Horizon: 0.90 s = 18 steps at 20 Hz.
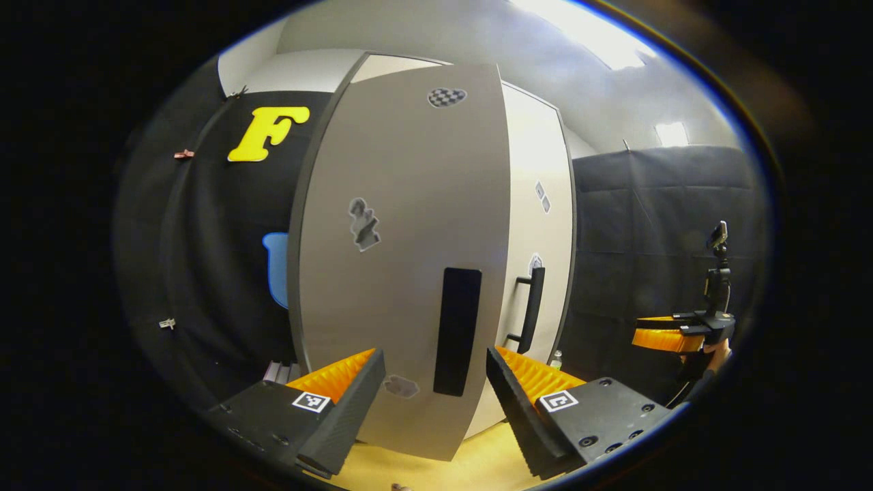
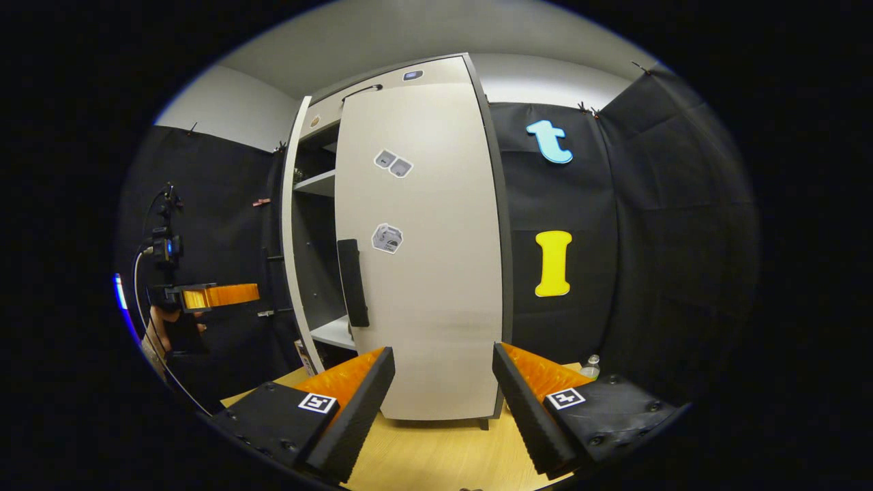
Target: Grab one shoe with the right hand and put it into the shoe cabinet, grab the other shoe with the left hand and put it into the shoe cabinet; then close the right door with the right hand and the left door with the left hand.
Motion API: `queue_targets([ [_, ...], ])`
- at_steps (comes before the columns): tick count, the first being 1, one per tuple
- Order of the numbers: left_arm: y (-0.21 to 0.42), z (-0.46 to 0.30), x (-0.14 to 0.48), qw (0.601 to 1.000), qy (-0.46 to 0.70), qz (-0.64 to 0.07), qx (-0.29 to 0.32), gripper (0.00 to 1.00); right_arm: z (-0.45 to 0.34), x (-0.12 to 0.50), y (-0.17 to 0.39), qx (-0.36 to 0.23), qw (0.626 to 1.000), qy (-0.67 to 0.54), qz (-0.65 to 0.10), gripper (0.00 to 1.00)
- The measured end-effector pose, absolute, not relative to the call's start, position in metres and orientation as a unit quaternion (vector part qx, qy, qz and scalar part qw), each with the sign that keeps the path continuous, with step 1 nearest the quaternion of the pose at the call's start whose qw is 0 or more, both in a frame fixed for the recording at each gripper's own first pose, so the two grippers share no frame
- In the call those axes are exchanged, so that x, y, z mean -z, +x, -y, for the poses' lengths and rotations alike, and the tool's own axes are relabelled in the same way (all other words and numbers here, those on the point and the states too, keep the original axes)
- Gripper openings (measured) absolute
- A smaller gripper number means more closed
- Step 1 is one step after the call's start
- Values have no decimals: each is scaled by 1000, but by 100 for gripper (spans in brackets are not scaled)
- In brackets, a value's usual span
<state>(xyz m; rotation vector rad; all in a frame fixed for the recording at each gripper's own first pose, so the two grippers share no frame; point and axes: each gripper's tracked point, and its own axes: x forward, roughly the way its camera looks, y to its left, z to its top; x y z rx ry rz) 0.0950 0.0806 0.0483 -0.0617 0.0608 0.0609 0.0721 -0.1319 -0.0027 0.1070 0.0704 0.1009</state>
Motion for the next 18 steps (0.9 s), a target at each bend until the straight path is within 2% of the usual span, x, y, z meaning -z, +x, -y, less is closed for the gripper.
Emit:
queue_targets([
  [10,53,-75,-57,998,-29,-17,-48,95,72,-12,85,-91,994,54,-7,98],
  [18,48,-68,-56,999,-26,-15,-31,95,65,-20,77,-80,995,66,7,98],
])
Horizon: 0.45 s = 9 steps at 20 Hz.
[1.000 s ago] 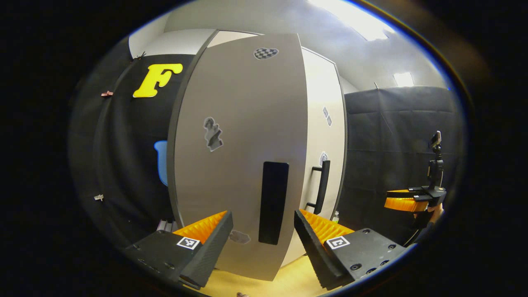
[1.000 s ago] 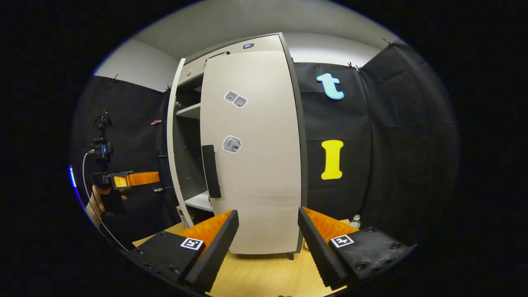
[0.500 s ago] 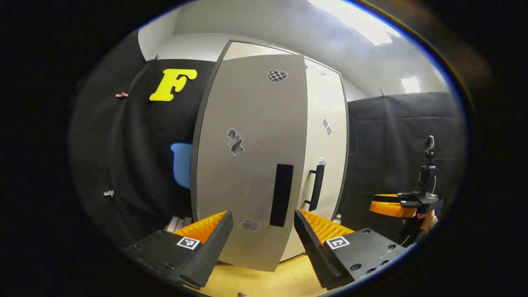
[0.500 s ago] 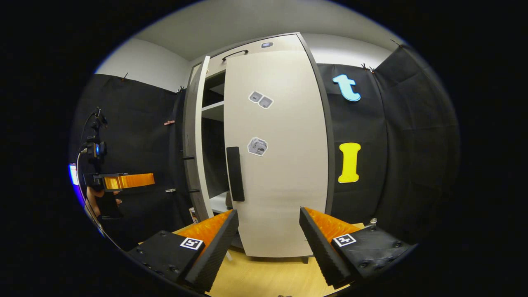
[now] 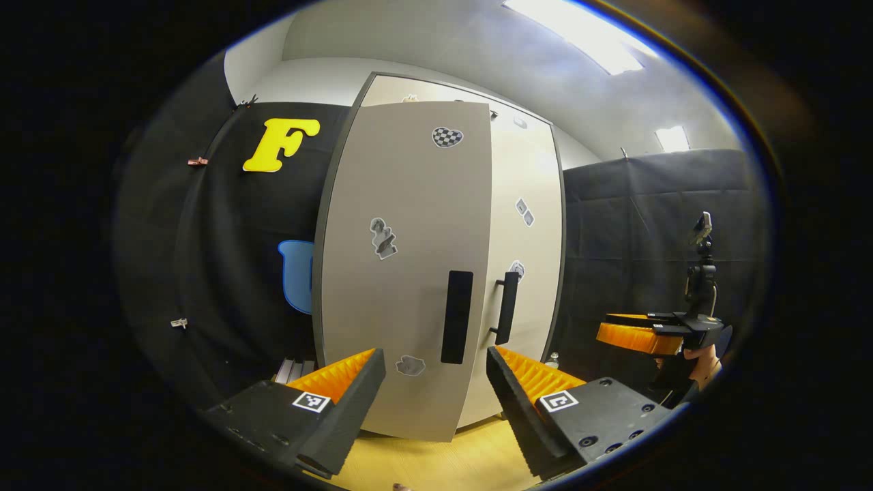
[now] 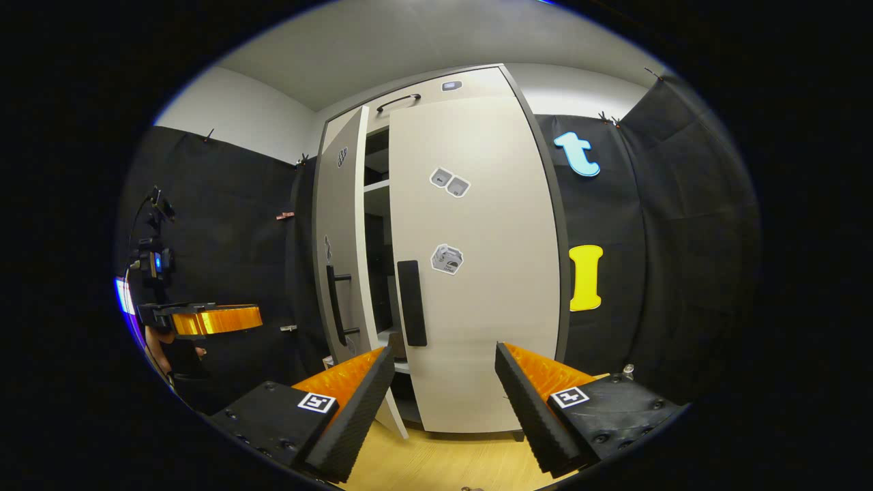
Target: Grab one shoe with the right hand and put it into the shoe cabinet, grab the other shoe with the left hand and put it into the shoe cabinet; then close the right door with the right hand and the left door with the left hand.
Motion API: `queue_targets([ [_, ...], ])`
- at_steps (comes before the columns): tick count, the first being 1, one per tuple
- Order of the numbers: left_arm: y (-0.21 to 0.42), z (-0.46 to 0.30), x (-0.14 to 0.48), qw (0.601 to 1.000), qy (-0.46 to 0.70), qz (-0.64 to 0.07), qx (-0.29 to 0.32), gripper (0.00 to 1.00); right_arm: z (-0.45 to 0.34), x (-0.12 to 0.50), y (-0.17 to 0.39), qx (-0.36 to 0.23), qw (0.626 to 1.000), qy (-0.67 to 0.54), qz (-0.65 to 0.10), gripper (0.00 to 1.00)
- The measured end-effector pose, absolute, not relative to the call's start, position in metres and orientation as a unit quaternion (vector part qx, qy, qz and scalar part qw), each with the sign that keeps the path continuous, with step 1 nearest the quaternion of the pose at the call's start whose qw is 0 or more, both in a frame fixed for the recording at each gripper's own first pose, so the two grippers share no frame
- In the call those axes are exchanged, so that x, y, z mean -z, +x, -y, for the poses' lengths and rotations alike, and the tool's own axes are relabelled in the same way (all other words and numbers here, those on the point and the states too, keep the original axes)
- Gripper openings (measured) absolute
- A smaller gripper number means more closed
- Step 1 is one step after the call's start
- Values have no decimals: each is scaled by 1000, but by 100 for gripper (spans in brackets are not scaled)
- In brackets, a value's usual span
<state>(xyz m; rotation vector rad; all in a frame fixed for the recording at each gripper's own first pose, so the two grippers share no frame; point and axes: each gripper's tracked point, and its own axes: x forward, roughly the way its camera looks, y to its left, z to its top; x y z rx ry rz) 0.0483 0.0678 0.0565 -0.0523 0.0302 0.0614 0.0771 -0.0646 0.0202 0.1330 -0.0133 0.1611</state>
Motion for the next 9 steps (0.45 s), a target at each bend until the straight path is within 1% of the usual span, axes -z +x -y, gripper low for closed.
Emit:
queue_targets([
  [9,50,-62,-52,999,-27,-18,-9,95,70,-23,60,-55,997,60,11,98],
])
